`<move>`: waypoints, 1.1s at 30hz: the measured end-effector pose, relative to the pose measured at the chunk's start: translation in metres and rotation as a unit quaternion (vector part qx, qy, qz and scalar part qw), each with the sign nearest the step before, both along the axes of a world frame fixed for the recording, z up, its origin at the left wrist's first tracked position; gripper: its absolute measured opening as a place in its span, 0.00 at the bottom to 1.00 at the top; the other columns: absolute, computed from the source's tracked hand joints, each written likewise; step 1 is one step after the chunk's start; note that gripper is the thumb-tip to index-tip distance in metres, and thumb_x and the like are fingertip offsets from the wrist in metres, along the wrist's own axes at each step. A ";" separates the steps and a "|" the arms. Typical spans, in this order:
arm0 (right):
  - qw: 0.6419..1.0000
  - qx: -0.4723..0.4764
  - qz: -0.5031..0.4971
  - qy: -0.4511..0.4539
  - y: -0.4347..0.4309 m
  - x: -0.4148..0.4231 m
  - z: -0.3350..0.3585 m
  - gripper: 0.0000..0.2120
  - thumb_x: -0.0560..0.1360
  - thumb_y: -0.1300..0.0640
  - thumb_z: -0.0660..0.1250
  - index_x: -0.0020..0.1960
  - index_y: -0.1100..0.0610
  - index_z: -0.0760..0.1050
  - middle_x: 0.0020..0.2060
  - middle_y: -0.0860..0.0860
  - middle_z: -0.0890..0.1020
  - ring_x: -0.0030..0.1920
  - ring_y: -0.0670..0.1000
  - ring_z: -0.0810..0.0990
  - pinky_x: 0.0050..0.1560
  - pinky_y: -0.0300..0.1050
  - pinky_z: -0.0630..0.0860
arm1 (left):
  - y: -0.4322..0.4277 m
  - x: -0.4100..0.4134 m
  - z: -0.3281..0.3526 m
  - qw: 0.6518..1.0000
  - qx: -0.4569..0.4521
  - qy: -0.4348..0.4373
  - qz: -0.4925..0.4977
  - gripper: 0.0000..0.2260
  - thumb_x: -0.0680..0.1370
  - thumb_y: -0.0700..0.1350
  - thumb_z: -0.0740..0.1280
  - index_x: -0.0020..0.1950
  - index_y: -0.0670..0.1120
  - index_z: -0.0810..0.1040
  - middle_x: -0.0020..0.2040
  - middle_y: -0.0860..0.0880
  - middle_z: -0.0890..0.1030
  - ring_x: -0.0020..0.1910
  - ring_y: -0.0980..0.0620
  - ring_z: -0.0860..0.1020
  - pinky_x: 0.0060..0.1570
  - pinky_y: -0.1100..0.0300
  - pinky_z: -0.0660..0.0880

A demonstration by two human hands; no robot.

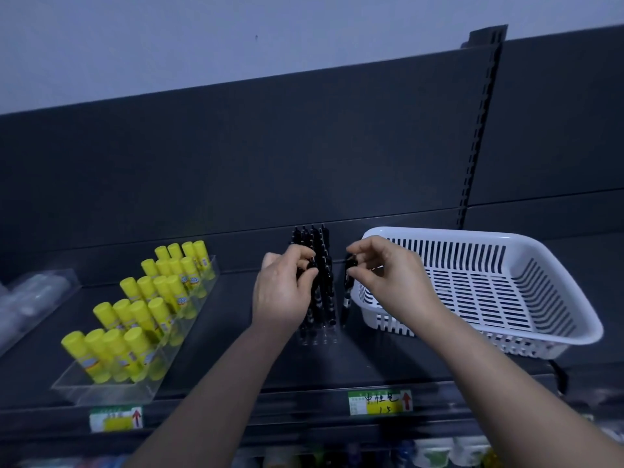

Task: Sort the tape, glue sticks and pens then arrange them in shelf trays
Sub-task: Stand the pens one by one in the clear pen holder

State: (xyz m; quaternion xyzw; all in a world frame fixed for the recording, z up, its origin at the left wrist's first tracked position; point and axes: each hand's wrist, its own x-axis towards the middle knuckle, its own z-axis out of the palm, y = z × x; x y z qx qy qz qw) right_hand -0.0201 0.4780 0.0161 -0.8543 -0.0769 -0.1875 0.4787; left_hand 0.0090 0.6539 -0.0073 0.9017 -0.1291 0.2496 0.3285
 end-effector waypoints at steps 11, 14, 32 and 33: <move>1.000 -0.019 0.008 -0.019 0.011 0.007 -0.004 0.11 0.72 0.61 0.72 0.51 0.50 0.79 0.38 0.40 0.78 0.41 0.40 0.79 0.45 0.32 0.75 | -0.003 -0.003 -0.010 0.993 0.109 -0.039 -0.011 0.08 0.73 0.47 0.71 0.52 0.52 0.79 0.39 0.61 0.75 0.48 0.58 0.68 0.49 0.60 0.63; 0.999 -0.038 0.009 -0.029 0.014 0.010 -0.006 0.11 0.72 0.61 0.72 0.52 0.50 0.79 0.38 0.40 0.79 0.42 0.40 0.79 0.47 0.33 0.75 | 0.002 0.000 -0.010 0.995 0.094 -0.026 -0.003 0.08 0.74 0.47 0.70 0.52 0.52 0.78 0.39 0.61 0.75 0.47 0.59 0.66 0.48 0.60 0.64; 0.988 -0.151 0.026 -0.004 0.030 0.027 -0.033 0.17 0.70 0.60 0.73 0.57 0.52 0.75 0.40 0.41 0.77 0.42 0.44 0.79 0.50 0.40 0.76 | 0.021 0.001 -0.002 0.996 -0.005 -0.085 0.018 0.09 0.76 0.42 0.67 0.56 0.47 0.78 0.49 0.55 0.80 0.52 0.53 0.73 0.49 0.59 0.73; 0.988 -0.152 0.023 -0.005 0.030 0.027 -0.034 0.17 0.70 0.60 0.74 0.57 0.52 0.74 0.40 0.41 0.77 0.42 0.44 0.79 0.50 0.40 0.75 | 0.023 0.002 -0.002 0.996 -0.006 -0.082 0.020 0.08 0.76 0.42 0.67 0.55 0.47 0.78 0.49 0.54 0.80 0.51 0.53 0.73 0.49 0.60 0.72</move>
